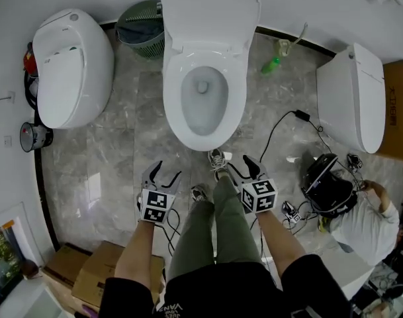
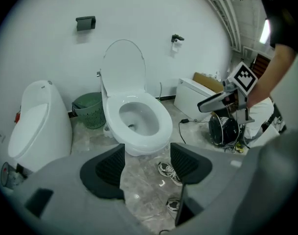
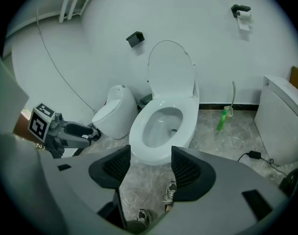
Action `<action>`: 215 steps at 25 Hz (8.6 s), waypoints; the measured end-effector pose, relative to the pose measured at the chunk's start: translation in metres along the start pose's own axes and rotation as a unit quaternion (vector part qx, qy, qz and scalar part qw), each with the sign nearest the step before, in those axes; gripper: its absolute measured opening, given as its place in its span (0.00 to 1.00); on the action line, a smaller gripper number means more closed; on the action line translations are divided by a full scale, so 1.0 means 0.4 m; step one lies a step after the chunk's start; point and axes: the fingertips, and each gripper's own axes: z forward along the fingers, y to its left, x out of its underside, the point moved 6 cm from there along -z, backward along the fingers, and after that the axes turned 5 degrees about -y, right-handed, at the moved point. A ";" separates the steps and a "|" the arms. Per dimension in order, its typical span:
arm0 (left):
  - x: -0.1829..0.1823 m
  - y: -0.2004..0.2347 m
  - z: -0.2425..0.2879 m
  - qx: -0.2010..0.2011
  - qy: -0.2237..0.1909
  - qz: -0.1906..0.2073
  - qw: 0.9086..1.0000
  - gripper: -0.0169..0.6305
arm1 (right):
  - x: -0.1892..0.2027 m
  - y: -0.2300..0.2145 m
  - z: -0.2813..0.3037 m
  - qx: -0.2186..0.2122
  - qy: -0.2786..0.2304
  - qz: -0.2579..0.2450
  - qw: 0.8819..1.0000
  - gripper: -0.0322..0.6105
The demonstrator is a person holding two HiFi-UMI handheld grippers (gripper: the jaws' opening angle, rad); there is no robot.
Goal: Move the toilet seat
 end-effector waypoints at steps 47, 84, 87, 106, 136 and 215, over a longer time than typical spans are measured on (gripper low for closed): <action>0.115 0.105 0.422 0.025 -0.060 -0.435 0.898 0.55 | 0.162 -0.184 0.379 -0.045 -0.046 0.412 0.909 0.51; -0.269 0.118 0.137 0.088 -0.177 -0.465 0.863 0.53 | -0.230 -0.134 0.127 -0.245 -0.022 0.403 0.882 0.54; -0.321 0.123 0.125 0.090 -0.180 -0.468 0.860 0.55 | -0.290 -0.134 0.114 -0.266 -0.026 0.402 0.876 0.56; -0.657 0.219 0.081 0.124 -0.241 -0.409 0.872 0.64 | -0.624 -0.142 0.082 -0.319 -0.075 0.373 0.868 0.63; -1.022 0.423 0.188 0.242 -0.175 -0.268 0.916 0.55 | -0.960 -0.164 0.146 -0.097 -0.290 0.306 0.902 0.63; -1.075 0.225 -0.038 -0.027 -0.302 -0.077 0.950 0.04 | -0.923 -0.081 -0.106 -0.067 -0.213 0.024 0.974 0.05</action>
